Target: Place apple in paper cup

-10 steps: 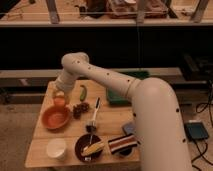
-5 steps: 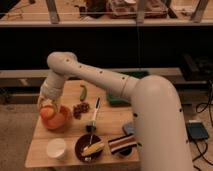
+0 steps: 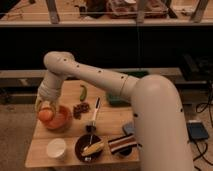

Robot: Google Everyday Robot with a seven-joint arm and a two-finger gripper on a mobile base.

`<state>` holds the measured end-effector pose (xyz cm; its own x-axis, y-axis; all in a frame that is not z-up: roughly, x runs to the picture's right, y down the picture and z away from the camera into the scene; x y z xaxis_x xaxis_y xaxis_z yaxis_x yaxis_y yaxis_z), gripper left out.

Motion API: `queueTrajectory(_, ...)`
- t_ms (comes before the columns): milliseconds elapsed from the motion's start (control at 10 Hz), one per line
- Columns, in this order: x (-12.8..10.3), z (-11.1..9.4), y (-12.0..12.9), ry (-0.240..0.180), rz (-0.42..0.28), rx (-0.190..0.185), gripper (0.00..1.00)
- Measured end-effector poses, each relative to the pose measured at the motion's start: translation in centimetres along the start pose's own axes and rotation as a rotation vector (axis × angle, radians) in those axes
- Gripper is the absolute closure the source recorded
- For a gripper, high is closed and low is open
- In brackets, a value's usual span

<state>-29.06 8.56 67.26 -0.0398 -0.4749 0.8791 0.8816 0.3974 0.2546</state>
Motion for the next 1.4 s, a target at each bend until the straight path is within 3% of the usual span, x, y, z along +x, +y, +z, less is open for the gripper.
queueTrajectory(100,0.1,0.0,0.2,-0.006,0.002,-0.004,0.87)
queueTrajectory(200,-0.3,0.0,0.6,-0.046,-0.005,-0.038,0.87)
queueTrajectory(400,-2.6,0.1,1.5,-0.135,-0.026,-0.153,0.87)
queueTrajectory(600,-4.7,0.7,2.3,-0.176,-0.016,-0.239,0.87)
queueTrajectory(800,-5.7,1.3,3.2,-0.152,0.007,-0.272,0.87)
queueTrajectory(1000,-6.2,2.3,4.4,-0.087,0.037,-0.288,0.87)
queueTrajectory(1400,-7.2,3.0,6.4,-0.018,0.041,-0.256,0.87)
